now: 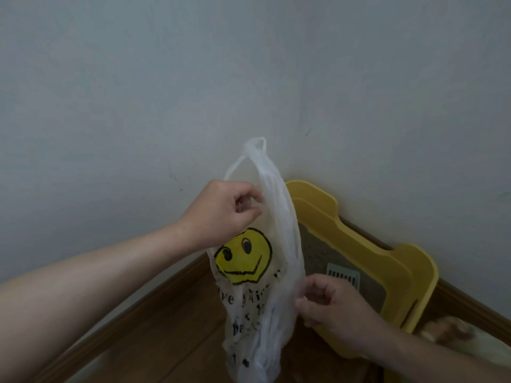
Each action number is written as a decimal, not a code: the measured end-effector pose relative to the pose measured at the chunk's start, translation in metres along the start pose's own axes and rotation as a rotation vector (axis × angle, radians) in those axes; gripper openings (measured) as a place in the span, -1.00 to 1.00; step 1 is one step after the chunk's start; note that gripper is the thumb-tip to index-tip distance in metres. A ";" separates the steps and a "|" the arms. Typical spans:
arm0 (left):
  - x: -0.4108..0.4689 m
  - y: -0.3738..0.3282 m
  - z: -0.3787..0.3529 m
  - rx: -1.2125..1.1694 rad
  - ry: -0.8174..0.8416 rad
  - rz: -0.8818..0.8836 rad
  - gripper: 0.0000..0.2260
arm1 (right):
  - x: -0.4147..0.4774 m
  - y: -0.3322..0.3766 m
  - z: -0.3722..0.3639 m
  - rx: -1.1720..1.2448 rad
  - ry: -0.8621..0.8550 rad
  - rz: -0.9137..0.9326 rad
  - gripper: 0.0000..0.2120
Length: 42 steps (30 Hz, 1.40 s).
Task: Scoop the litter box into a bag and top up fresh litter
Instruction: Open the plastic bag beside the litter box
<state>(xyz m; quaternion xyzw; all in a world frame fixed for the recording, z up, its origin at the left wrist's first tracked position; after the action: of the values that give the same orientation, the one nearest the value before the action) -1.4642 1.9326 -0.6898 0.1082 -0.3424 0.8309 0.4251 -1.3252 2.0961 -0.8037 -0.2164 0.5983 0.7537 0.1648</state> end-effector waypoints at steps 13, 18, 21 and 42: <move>-0.044 -0.024 -0.003 0.237 -0.029 -0.108 -0.93 | -0.036 0.100 0.017 -0.148 -0.200 0.479 -0.81; -0.055 -0.019 -0.016 0.239 -0.025 -0.027 -0.78 | -0.041 0.124 -0.016 -0.133 -0.076 0.595 -0.80; -0.055 -0.010 -0.021 0.273 0.016 -0.003 -0.87 | -0.027 0.131 -0.028 -0.248 -0.117 0.605 -0.76; -0.063 0.020 -0.037 0.008 0.456 0.349 -0.79 | 0.024 0.113 -0.025 -0.977 -0.556 0.773 -0.87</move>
<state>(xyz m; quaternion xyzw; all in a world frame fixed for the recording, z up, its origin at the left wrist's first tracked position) -1.4366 1.9092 -0.7567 -0.1404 -0.2481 0.8958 0.3411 -1.3999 2.0460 -0.7274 0.1649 0.1592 0.9696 -0.0852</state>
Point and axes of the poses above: each hand's wrist, its own x-axis towards the middle knuckle, its own z-axis out of the back of the hand, y = z × x, the point moved 6 cm from there along x, towards the middle knuckle, and after that the axes turned 11 degrees about -z, right-handed, at the moved point
